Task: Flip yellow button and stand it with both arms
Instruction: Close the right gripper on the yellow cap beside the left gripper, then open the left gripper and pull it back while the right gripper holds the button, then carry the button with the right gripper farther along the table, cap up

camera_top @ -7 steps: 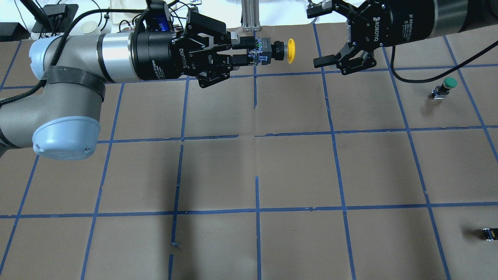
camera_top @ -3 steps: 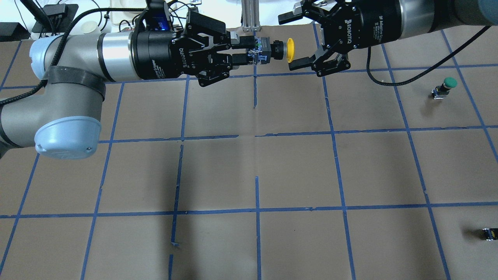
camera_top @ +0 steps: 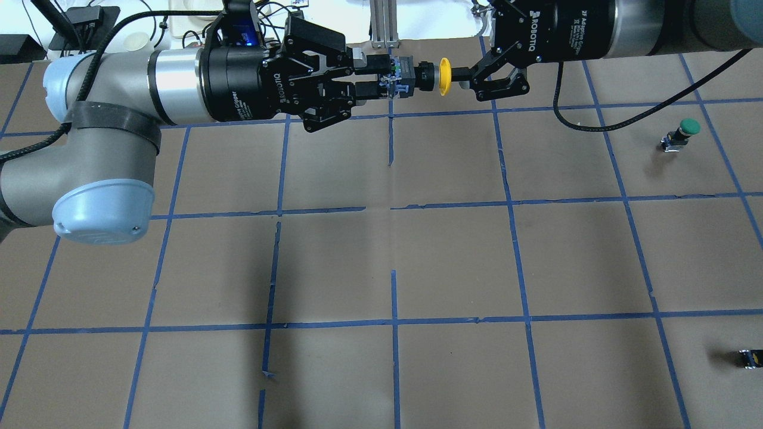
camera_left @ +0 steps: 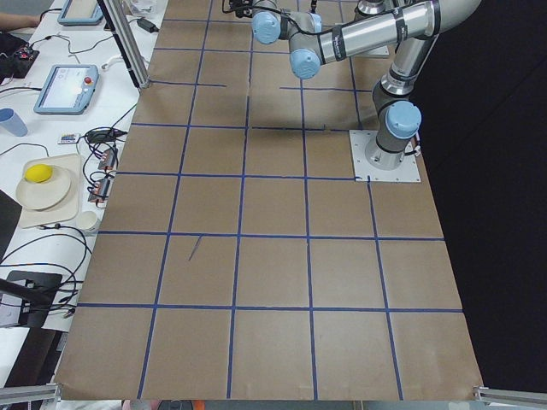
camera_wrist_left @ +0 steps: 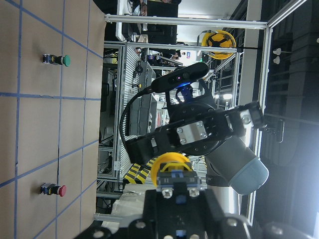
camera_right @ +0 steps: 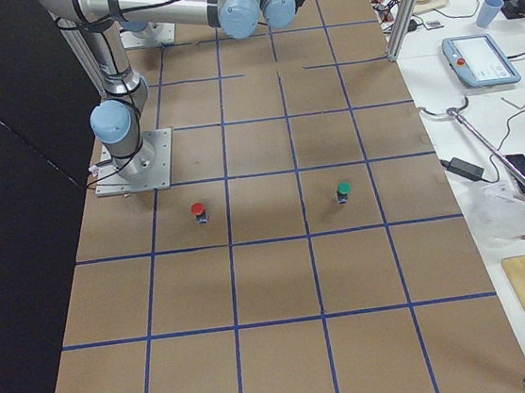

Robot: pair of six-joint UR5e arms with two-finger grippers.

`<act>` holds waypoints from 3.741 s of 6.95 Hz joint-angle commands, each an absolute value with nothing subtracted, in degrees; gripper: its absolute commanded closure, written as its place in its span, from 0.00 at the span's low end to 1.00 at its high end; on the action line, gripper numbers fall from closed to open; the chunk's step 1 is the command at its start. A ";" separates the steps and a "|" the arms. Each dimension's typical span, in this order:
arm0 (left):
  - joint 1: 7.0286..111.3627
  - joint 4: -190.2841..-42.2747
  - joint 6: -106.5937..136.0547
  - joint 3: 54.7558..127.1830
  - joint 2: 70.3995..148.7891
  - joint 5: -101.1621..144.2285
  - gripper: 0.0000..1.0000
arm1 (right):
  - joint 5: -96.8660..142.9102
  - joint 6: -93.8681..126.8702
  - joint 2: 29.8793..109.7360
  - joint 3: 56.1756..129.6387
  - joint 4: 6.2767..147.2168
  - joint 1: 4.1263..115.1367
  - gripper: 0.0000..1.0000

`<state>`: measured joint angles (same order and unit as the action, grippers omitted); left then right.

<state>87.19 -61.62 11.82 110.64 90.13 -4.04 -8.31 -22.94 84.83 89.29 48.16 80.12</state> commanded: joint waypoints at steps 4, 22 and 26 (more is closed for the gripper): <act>87.19 -61.52 11.78 110.65 90.26 -3.87 1.00 | -11.08 -22.85 86.65 92.20 44.74 79.80 0.02; 76.99 -62.66 19.52 107.93 91.75 -18.50 0.00 | -58.98 -25.47 87.63 92.64 68.50 79.63 0.73; 80.84 -63.02 18.72 107.67 90.36 -44.68 0.01 | -81.35 -53.71 87.62 99.02 80.61 63.94 0.73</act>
